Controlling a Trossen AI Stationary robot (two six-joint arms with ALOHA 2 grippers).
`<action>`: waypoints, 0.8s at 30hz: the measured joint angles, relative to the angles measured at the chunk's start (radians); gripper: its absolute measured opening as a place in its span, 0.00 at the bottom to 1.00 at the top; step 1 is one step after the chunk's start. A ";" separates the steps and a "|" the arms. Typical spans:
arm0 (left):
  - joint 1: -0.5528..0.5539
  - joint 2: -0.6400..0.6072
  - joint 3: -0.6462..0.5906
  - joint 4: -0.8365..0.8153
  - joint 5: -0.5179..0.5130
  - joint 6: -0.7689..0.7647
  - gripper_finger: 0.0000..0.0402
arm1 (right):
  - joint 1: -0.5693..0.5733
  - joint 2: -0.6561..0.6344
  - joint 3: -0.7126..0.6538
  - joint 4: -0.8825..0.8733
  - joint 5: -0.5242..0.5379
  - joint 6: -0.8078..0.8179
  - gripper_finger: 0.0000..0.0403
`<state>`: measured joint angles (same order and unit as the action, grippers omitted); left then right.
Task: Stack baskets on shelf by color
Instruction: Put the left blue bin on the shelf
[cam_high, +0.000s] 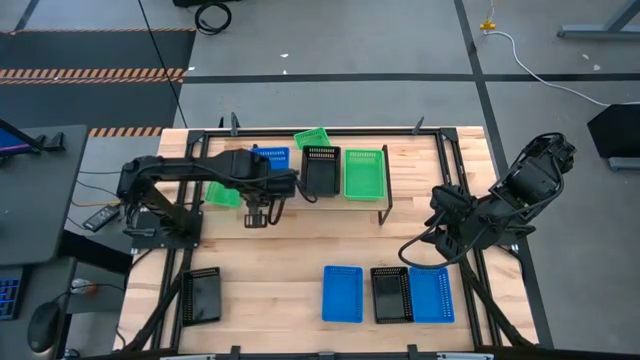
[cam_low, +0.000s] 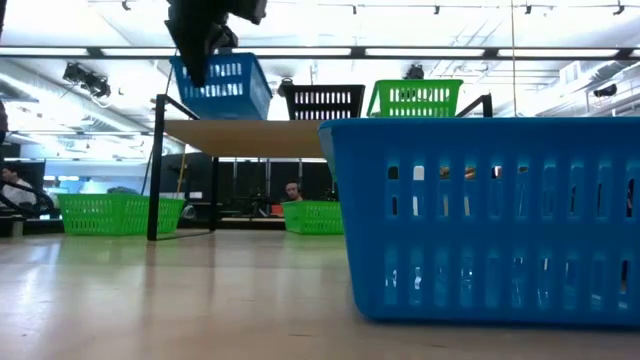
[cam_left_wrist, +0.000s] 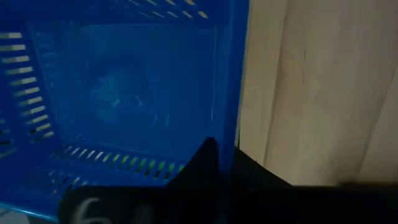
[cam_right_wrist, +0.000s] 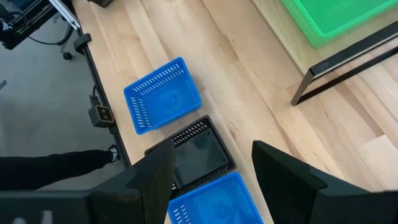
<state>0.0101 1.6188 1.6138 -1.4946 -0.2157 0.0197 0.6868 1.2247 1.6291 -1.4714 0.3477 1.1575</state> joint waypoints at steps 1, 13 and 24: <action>0.002 0.000 -0.001 0.016 0.000 0.001 0.01 | 0.000 0.000 0.000 -0.001 0.000 -0.001 0.55; 0.088 0.000 -0.027 0.083 0.036 0.053 0.01 | -0.002 0.000 0.000 -0.020 0.018 0.019 0.55; 0.090 0.001 -0.056 0.175 0.055 0.084 0.02 | -0.002 0.000 0.000 -0.020 0.029 0.029 0.55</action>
<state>0.1005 1.6196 1.5574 -1.3195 -0.1604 0.1040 0.6853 1.2251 1.6291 -1.4918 0.3767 1.1862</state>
